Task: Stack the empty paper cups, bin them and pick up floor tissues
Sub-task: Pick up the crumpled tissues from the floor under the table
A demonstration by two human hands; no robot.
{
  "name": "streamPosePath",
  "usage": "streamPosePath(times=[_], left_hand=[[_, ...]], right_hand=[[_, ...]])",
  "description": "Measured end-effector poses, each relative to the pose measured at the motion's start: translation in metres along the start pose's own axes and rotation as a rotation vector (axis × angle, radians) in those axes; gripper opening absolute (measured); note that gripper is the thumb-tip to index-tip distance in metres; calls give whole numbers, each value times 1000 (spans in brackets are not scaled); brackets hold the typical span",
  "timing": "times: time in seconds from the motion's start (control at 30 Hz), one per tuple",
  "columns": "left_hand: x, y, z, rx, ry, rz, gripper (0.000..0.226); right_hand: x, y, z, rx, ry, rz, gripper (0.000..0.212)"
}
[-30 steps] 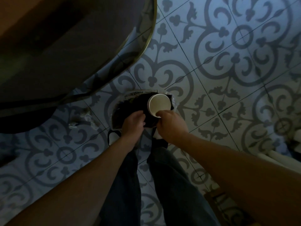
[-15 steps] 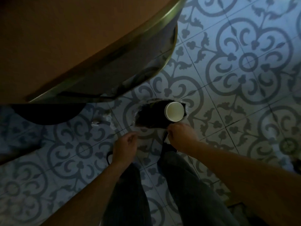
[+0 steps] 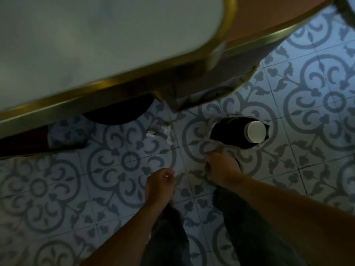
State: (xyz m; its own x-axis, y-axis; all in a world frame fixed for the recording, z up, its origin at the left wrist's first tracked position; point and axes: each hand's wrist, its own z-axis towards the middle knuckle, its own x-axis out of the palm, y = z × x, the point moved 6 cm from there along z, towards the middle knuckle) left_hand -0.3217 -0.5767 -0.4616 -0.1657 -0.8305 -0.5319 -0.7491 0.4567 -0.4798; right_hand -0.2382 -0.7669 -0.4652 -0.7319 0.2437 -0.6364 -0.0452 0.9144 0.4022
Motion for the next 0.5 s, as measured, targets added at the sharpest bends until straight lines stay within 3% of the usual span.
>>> streamPosePath(times=[0.27,0.5], left_hand=[[-84,59,-1,63,-93,4,19],[-87,98,39,102,-195,127,5]], right_hand=[[25,87,10,0,-76,-26,12],[75,115,53,-110,-106,-94,5]])
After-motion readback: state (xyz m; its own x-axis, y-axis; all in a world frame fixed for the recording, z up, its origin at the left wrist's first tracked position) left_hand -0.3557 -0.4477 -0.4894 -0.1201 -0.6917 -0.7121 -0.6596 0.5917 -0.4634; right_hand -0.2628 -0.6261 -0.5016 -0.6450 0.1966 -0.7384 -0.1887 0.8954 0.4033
